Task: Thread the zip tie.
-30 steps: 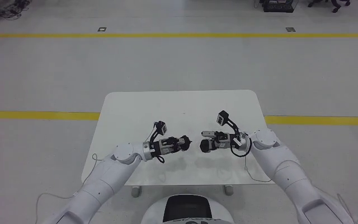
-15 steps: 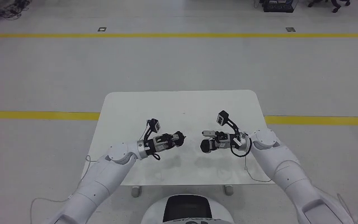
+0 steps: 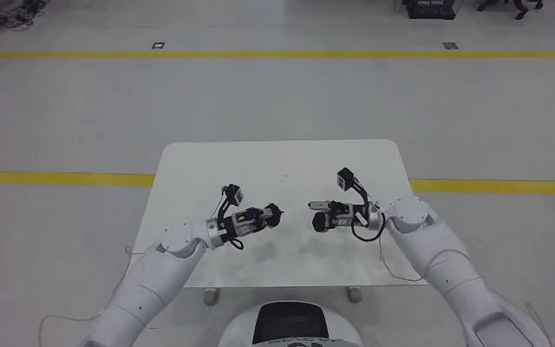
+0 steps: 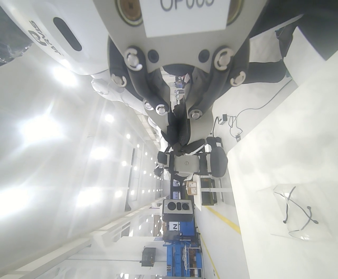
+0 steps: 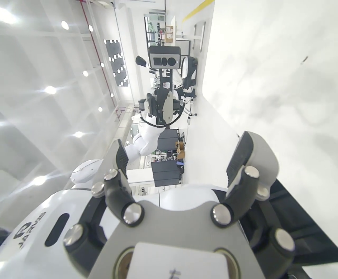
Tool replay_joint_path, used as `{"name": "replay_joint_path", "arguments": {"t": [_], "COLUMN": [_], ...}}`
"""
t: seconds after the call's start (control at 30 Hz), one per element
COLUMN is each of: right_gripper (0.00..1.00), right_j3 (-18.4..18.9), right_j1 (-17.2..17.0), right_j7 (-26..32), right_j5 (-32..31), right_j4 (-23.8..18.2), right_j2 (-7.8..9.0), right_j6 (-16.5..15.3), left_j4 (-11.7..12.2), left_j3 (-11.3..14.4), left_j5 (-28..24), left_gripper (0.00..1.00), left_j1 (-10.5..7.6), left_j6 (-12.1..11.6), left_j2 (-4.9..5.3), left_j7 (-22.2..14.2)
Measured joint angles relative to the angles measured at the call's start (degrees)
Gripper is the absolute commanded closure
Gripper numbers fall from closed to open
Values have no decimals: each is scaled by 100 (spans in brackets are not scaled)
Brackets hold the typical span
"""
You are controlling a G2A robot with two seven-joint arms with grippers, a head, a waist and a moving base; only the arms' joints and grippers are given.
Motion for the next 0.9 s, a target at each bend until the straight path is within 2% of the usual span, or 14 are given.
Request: {"name": "replay_joint_path", "arguments": {"t": [0.23, 0.33, 0.63, 0.73, 0.9], "right_gripper": [0, 0, 0, 0, 0], "right_j3": [270, 354, 362, 407, 391], "right_j1": [-217, -375, -375, -398, -469], "right_j7": [-634, -727, -834, -1130, -1135], "right_j5": [-1296, -1402, -1504, -2062, -3061], "right_j4": [-997, -1310, -1375, -1707, -2344], "right_j2": [185, 220, 224, 267, 347], "right_j6": [782, 688, 748, 1119, 2208], "left_j4": [-31, -29, -33, -33, -33], "left_j3": [21, 28, 36, 35, 35], "left_j5": [32, 55, 66, 65, 65], "left_gripper": [100, 100, 100, 100, 100], "left_j1": [10, 11, 8, 8, 8], "left_j6": [23, 52, 57, 57, 57], "left_j2": [11, 15, 15, 15, 15], "left_j7": [29, 89, 120, 120, 120]}}
